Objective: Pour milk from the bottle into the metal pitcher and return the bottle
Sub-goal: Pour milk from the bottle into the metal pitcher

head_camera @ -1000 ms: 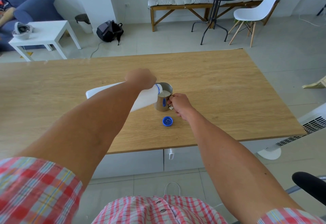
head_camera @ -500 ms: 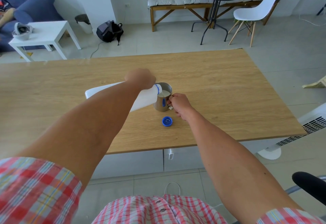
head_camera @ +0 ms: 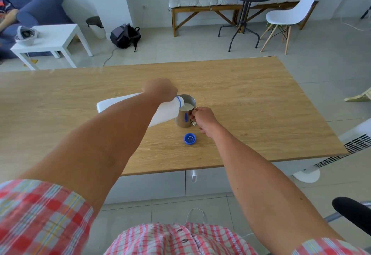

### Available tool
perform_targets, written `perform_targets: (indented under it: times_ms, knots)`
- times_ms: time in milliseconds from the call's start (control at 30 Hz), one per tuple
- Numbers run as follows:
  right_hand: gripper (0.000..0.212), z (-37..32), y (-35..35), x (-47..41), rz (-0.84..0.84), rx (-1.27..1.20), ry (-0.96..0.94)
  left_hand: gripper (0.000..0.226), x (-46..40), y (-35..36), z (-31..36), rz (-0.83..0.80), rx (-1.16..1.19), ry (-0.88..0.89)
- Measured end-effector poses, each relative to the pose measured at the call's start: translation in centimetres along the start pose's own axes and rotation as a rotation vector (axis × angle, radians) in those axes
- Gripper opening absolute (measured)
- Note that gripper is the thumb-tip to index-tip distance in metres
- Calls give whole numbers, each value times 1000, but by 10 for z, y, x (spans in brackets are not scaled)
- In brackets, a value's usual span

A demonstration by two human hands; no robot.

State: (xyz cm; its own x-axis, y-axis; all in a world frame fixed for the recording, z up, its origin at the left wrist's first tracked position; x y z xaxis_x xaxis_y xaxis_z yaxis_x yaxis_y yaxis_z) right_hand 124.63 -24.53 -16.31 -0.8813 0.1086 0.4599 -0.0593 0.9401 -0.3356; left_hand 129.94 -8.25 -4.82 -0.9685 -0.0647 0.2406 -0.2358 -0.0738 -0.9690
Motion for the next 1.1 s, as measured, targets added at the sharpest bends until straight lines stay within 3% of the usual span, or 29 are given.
perform_targets:
  times_ms: [1100]
  knots:
    - [25, -1, -1, 1, -6, -16, -16, 23, 0, -1, 5, 16, -31, 17]
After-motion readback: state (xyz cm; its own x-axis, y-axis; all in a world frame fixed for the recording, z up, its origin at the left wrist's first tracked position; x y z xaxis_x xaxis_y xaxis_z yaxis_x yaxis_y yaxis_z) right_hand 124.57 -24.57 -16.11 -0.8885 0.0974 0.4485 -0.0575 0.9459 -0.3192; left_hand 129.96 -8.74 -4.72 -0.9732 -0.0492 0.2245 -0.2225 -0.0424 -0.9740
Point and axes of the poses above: each hand's wrist, its own x-axis away from the middle knuckle, its own y-axis out of the palm, z = x × y, the point moved 5 cm from there along -x, towards the middle knuckle, and after that the axes turned 5 degrees about x, right-handed, at the moved point
